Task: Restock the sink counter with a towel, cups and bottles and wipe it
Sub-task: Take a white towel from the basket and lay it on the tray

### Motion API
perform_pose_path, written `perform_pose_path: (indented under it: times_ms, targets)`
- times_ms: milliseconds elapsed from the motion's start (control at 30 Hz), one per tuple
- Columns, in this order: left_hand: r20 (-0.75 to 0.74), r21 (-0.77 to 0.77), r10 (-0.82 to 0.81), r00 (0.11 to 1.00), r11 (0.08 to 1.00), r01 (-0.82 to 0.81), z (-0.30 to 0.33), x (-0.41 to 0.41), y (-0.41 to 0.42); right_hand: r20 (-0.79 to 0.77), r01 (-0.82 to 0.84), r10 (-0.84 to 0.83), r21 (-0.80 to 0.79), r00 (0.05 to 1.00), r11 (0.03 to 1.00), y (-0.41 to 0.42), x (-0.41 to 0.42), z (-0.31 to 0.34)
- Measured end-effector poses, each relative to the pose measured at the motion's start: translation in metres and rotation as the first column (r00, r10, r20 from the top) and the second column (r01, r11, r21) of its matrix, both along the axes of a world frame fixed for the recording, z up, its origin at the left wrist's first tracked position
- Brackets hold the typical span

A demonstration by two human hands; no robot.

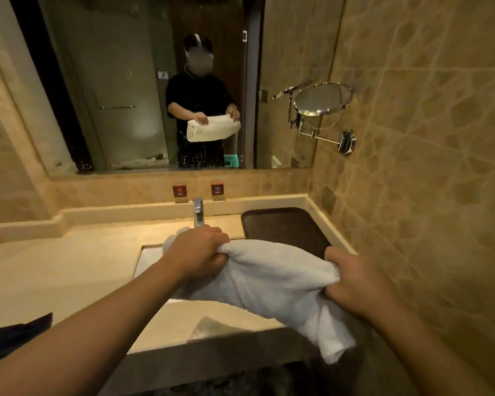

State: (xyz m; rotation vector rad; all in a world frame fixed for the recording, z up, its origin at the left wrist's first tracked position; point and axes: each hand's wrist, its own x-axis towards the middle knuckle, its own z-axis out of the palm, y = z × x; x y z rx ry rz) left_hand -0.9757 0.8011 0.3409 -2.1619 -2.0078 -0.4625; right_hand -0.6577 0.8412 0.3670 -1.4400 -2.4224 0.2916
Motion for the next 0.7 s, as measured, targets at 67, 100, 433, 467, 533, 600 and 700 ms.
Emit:
perform_pose_path:
  times_ms: [67, 100, 433, 467, 533, 600, 700]
  targets:
    - [0.003, 0.011, 0.027, 1.0, 1.0, -0.027, 0.009, 0.003, 0.029, 0.021, -0.009, 0.009, 0.0, 1.0, 1.0, 0.036, 0.001, 0.004]
    - [0.013, 0.014, 0.027, 1.0, 1.0, -0.027, 0.014, 0.005, 0.043, 0.015, -0.009, 0.009, -0.006, 1.0, 1.0, 0.052, 0.0, 0.006]
    - [0.007, -0.003, -0.02, 1.0, 1.0, 0.02, -0.002, -0.006, 0.186, 0.005, 0.017, -0.016, -0.062, 1.0, 0.998, 0.18, -0.008, 0.0]
    - [0.006, -0.012, -0.027, 1.0, 1.0, 0.027, -0.008, -0.009, 0.202, -0.001, 0.025, -0.025, -0.071, 1.0, 0.997, 0.19, -0.009, -0.005]
    - [0.015, -0.028, -0.046, 0.999, 0.999, 0.046, -0.022, -0.015, 0.238, -0.001, 0.059, -0.06, -0.101, 0.998, 0.993, 0.21, -0.013, -0.015]
    - [0.029, -0.056, -0.078, 0.997, 0.995, 0.079, -0.037, -0.019, 0.276, -0.005, 0.11, -0.112, -0.14, 0.994, 0.984, 0.229, -0.018, -0.028]
    - [0.017, -0.095, -0.122, 0.992, 0.988, 0.123, -0.055, -0.02, 0.338, 0.013, 0.179, -0.179, -0.189, 0.984, 0.966, 0.257, -0.028, -0.047]
